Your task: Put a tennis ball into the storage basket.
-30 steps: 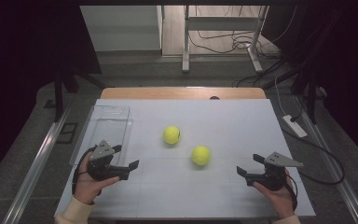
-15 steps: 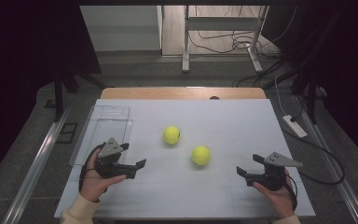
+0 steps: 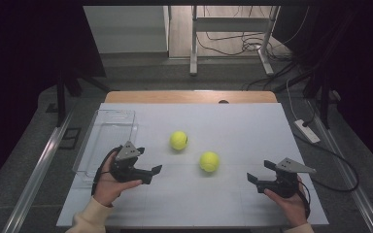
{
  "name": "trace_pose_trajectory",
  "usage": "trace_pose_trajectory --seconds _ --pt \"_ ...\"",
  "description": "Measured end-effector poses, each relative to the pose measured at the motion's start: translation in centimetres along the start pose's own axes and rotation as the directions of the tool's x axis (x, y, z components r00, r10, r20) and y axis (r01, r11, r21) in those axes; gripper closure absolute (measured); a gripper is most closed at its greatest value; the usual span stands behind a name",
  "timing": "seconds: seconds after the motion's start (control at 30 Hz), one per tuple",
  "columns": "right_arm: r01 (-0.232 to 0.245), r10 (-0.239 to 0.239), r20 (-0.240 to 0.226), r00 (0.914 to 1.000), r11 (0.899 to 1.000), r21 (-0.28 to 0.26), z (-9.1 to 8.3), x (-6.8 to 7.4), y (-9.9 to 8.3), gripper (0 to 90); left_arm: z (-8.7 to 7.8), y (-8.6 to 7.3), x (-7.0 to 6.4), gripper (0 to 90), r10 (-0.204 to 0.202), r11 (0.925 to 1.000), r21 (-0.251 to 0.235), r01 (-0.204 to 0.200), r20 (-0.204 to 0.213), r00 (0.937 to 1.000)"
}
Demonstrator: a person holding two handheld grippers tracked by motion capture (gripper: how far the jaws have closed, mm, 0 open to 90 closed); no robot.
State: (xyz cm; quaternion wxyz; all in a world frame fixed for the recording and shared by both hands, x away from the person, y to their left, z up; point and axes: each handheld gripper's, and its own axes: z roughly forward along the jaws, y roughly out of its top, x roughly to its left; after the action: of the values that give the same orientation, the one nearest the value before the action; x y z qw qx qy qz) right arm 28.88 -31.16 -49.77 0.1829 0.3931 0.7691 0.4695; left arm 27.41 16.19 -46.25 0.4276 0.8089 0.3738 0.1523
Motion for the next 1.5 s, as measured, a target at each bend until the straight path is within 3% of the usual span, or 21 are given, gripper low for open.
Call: trace_pose_trajectory --seconds 1.5 --pt "0.009 -0.009 -0.003 1.0000 1.000 0.015 0.3 0.0 -0.1 11.9 5.0 3.2 -2.3 11.1 0.061 0.9965 0.051 -0.066 0.088 0.9942"
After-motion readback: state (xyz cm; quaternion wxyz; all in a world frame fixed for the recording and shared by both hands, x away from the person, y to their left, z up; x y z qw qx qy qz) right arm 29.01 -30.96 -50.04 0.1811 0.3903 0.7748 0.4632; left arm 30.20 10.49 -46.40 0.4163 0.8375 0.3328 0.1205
